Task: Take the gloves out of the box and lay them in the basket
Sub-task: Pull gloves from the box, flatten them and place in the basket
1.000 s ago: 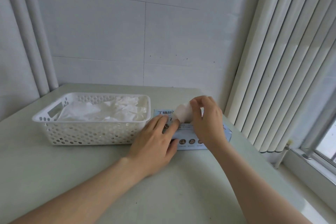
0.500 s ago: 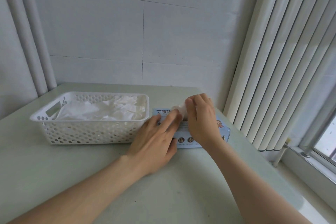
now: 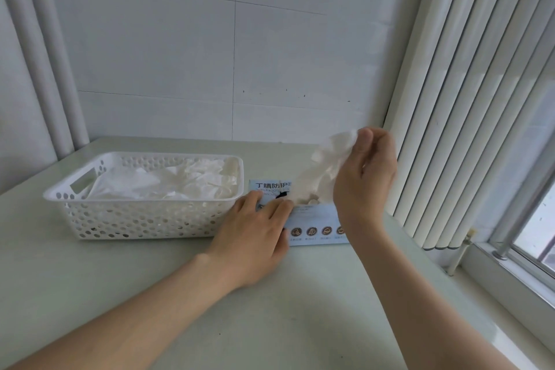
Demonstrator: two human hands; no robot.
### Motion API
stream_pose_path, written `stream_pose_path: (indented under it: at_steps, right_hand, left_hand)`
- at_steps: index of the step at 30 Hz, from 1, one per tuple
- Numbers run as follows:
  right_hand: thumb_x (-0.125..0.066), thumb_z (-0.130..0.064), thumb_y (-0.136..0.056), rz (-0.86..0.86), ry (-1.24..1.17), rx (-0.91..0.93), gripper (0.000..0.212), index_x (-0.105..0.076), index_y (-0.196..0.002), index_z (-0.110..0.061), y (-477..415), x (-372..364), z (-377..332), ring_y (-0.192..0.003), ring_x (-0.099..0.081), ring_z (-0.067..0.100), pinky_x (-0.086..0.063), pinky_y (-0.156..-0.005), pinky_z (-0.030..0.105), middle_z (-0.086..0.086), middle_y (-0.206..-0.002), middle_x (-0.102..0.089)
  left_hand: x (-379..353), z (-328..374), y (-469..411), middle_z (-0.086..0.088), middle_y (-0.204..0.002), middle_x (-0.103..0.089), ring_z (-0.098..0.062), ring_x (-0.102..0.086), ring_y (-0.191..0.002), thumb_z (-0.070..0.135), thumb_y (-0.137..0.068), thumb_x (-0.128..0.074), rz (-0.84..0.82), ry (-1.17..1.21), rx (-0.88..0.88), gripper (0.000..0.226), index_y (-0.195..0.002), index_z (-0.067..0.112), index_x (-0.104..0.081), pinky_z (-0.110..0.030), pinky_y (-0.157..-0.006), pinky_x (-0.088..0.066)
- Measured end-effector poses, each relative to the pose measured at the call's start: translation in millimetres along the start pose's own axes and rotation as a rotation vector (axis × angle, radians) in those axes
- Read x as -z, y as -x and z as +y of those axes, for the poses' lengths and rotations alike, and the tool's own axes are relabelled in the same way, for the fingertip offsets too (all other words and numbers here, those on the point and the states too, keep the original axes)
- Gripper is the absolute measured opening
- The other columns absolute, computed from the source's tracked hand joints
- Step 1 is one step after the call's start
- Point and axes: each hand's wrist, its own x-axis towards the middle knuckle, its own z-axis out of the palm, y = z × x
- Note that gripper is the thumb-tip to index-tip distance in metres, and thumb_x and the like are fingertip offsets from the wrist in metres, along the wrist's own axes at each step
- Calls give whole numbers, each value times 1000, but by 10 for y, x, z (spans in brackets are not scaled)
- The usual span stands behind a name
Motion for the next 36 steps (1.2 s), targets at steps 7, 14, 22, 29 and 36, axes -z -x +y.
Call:
stream_pose_path:
  at_steps: [7,14,22,29,36]
  right_hand:
    - [-65,-28,-105,-71,105,160,26,-69,-83,-14,45,-9,-22,-47,-42,18,-38,-61,29,-7,-46,-45]
    - [-65,-34,-103,-261,76,-126,24,-72,-84,-21,141,-65,-43,-43,-50,22,-47,-56,31,7,-49,-62]
    - [-56,-26,-106,-430,-88,-312,24,-64,-93,-8,248,-59,-209,-50,-68,33,-55,-54,41,12,-57,-71]
    - [-53,-17,-93,-607,-1,-164,25,-61,-113,-30,280,-26,-177,-52,-68,31,-51,-54,31,10,-52,-66]
    - [-59,-22,-100,-866,56,-127,10,-68,-102,-24,314,-39,-167,-46,-70,31,-58,-54,41,10,-63,-73]
  left_hand:
    - [-2,-7,34,-6,-152,-47,-36,-43,-139,38,-100,-36,-1,108,-4,54,-147,12,-46,-47,-115,-40]
    - [370,86,-17,7,-94,-63,-10,-60,-88,23,-106,-33,396,825,204,30,-109,14,-61,-24,-77,-43]
    - [513,96,-64,15,-66,-60,-7,-57,-61,36,-104,-60,421,936,316,22,-93,18,-65,-11,-56,-36]
    - [557,-25,-131,11,-74,-62,-8,-56,-71,22,-108,-50,421,898,371,22,-92,22,-65,-14,-59,-37]
    - [717,-190,-250,6,-86,-73,-15,-67,-86,27,-94,-59,169,1048,335,16,-86,26,-72,-41,-77,-54]
